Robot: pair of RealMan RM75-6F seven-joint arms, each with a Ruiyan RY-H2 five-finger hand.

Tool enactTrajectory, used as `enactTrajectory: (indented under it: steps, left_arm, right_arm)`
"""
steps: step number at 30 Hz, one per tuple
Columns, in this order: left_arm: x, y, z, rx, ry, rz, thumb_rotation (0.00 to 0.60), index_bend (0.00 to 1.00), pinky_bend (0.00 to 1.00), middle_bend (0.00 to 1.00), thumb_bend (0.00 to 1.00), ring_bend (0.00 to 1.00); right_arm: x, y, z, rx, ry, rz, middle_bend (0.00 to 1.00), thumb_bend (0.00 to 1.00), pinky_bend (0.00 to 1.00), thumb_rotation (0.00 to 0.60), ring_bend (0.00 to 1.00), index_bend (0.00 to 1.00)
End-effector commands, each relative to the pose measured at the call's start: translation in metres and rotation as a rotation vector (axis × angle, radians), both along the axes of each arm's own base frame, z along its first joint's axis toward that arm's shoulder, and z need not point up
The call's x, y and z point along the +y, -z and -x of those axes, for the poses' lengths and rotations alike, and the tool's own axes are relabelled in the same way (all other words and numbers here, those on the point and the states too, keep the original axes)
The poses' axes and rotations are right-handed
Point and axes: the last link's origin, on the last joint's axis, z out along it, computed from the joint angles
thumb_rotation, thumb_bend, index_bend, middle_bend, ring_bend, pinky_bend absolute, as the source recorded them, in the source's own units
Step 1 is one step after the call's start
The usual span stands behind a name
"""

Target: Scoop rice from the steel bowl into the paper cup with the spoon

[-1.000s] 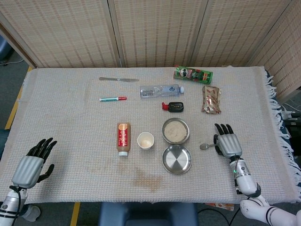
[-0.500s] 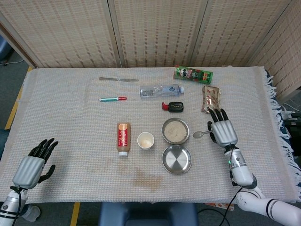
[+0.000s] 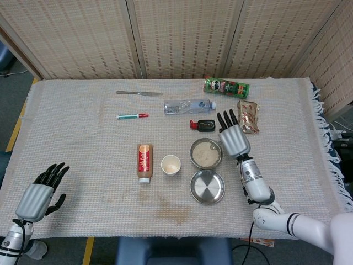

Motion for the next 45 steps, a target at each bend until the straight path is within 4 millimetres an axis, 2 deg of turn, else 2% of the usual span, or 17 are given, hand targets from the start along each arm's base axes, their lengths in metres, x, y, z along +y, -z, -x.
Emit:
enactTrajectory:
  steps: [1,16,23,31,36,45]
  left_arm:
    - [0.001,0.000,0.001,-0.002,-0.002,0.001,0.600,0.00,0.21,0.00,0.43,0.00]
    - [0.004,0.001,0.003,0.004,-0.013,0.002,0.600,0.00,0.21,0.00,0.43,0.00]
    - [0.005,0.001,0.003,0.002,-0.018,0.004,0.600,0.00,0.21,0.00,0.43,0.00]
    - [0.005,0.000,0.004,-0.002,-0.018,0.007,0.600,0.00,0.21,0.00,0.43,0.00]
    - [0.005,0.000,0.004,-0.002,-0.018,0.009,0.600,0.00,0.21,0.00,0.43,0.00]
    - [0.005,0.000,0.004,0.000,-0.018,0.006,0.600,0.00,0.21,0.00,0.43,0.00]
  right_arm:
    - [-0.003,0.012,-0.007,0.053,-0.022,-0.003,0.04,0.34,0.00,0.600,0.00,0.62]
    - [-0.004,0.042,-0.015,0.281,-0.116,-0.029,0.04,0.34,0.00,0.600,0.00,0.63]
    - [0.000,0.055,-0.020,0.308,-0.141,-0.055,0.04,0.34,0.00,0.600,0.00,0.63]
    - [0.006,0.063,-0.023,0.217,-0.089,-0.105,0.04,0.34,0.00,0.600,0.00,0.63]
    - [0.010,0.067,-0.019,0.055,0.051,-0.175,0.04,0.34,0.00,0.600,0.00,0.63]
    - [0.008,0.057,-0.016,-0.004,0.084,-0.177,0.05,0.34,0.00,0.600,0.00,0.63]
